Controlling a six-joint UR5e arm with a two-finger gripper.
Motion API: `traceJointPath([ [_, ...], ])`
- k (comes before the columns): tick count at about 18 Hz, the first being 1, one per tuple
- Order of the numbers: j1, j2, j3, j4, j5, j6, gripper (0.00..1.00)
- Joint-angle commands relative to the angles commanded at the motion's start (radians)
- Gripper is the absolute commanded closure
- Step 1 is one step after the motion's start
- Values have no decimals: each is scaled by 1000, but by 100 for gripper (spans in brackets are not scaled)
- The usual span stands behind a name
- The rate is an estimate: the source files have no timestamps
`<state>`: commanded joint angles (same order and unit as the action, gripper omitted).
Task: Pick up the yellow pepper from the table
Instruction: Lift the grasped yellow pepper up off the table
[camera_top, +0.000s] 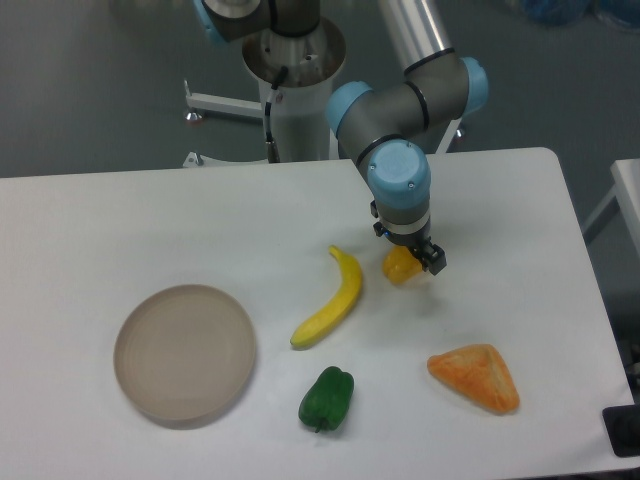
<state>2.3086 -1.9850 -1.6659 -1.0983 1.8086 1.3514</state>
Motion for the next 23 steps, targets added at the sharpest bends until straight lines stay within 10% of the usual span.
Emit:
traceJointPath([
  [10,18,9,41,-8,-2,0,44],
  [23,61,0,242,-18,-101,-3,45],
])
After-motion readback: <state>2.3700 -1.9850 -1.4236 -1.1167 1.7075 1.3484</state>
